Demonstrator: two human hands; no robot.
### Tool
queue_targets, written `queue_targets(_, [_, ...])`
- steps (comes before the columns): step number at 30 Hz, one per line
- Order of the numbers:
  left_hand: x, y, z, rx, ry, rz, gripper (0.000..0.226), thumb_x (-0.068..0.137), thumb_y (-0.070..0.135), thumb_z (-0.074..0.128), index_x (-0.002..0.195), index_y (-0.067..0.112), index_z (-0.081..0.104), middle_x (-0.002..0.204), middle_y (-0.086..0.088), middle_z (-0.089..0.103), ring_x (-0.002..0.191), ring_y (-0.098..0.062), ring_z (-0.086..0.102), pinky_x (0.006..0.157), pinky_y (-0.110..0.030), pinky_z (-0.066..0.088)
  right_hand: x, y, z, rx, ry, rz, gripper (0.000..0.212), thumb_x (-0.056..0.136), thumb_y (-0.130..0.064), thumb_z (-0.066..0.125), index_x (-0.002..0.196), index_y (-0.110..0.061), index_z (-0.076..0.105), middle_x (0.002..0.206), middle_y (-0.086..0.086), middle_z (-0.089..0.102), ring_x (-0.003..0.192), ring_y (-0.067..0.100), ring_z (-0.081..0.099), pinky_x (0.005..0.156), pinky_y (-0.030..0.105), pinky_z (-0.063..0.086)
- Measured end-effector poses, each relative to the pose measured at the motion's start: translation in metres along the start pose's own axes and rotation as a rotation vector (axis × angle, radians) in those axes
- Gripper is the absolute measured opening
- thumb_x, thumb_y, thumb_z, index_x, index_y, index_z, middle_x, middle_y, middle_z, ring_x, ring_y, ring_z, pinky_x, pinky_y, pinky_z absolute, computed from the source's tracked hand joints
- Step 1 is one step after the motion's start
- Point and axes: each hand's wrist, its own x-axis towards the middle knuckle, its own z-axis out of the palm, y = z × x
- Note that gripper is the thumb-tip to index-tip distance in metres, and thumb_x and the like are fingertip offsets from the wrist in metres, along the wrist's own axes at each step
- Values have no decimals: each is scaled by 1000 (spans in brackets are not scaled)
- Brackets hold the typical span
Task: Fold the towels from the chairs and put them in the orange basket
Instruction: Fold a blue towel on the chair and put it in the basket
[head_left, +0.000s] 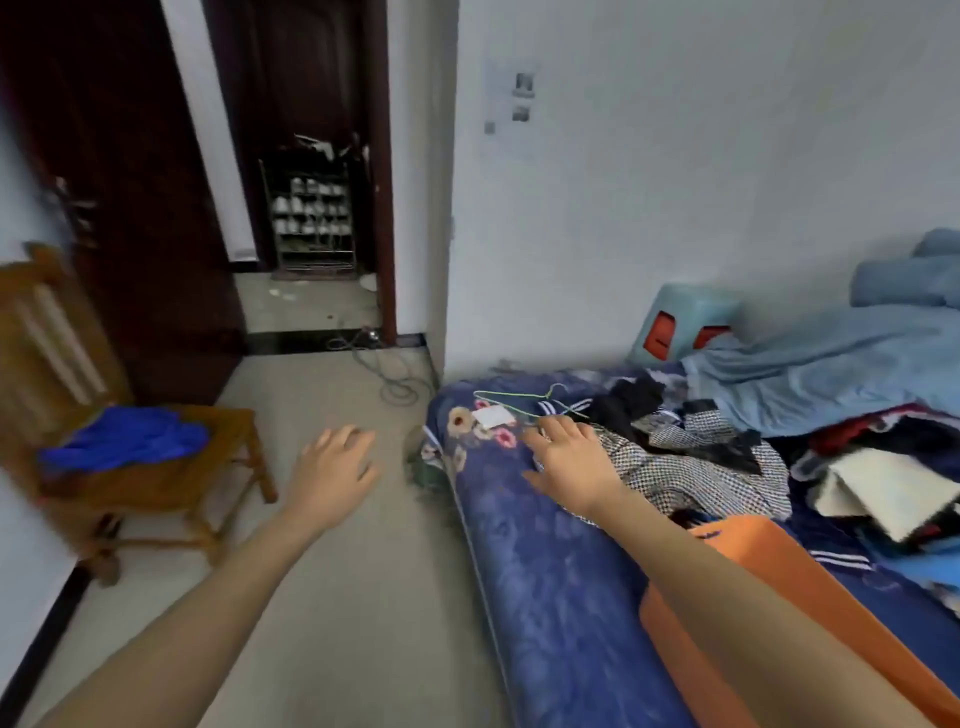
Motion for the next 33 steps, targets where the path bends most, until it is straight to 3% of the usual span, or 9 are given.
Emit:
queue_targets(3, [-45,-79,-17,34,15,-179,63,79,43,27,117,8,61,123,-12,59,114,-32,52,90,-39,43,48,-77,-3,23,-33,-89,61,22,-44,89,77,-22,74,79,6,69,69,25,68,54,32,54])
queue_targets(7, [-103,-181,-48,33,61,-337,39,84,30,53,113,8,65,117,-12,62,109,-34,56,86,-42,47,96,-182,-7,17,-27,-248,61,20,-48,88,74,-23,73,76,3,68,65,22,67,53,29,53])
queue_targets(9, [-124,-221,-59,39,43,-381,41,77,31,51,103,6,69,104,-15,67,96,-36,63,74,-45,53,113,-226,-17,28,-44,-265,63,23,-50,88,79,-24,73,81,3,69,71,21,68,56,29,53])
queue_targets(11, [-146,-255,-66,44,45,-425,38,75,30,52,94,3,71,93,-16,69,82,-38,66,62,-45,55,124,-262,-26,50,-41,-284,61,52,-47,84,104,-20,69,108,13,65,98,27,64,78,38,51])
queue_targets(13, [-164,-278,-68,57,41,-449,39,75,31,49,92,4,71,89,-15,69,77,-36,66,58,-42,55,131,-287,-24,105,-118,-306,54,87,-38,57,135,-17,44,143,12,37,132,26,36,105,39,29])
queue_targets(15, [-183,-297,-68,69,42,-468,45,73,35,41,90,5,70,87,-12,69,72,-34,66,53,-40,55,141,-308,-18,126,-160,-334,51,95,-35,44,142,-18,31,151,7,23,138,22,22,109,36,20])
queue_targets(25, [-171,-333,-44,72,20,-512,43,71,34,39,86,8,70,82,-9,69,69,-30,67,50,-34,54,200,-326,3,129,-212,-386,52,95,-34,43,143,-19,30,151,8,22,139,24,20,108,37,22])
queue_targets(33, [-57,-353,-12,68,54,-504,44,71,34,40,89,6,69,84,-11,68,69,-32,66,50,-37,54,294,-261,50,135,-211,-382,51,96,-37,41,143,-22,28,152,4,20,139,20,20,108,34,22])
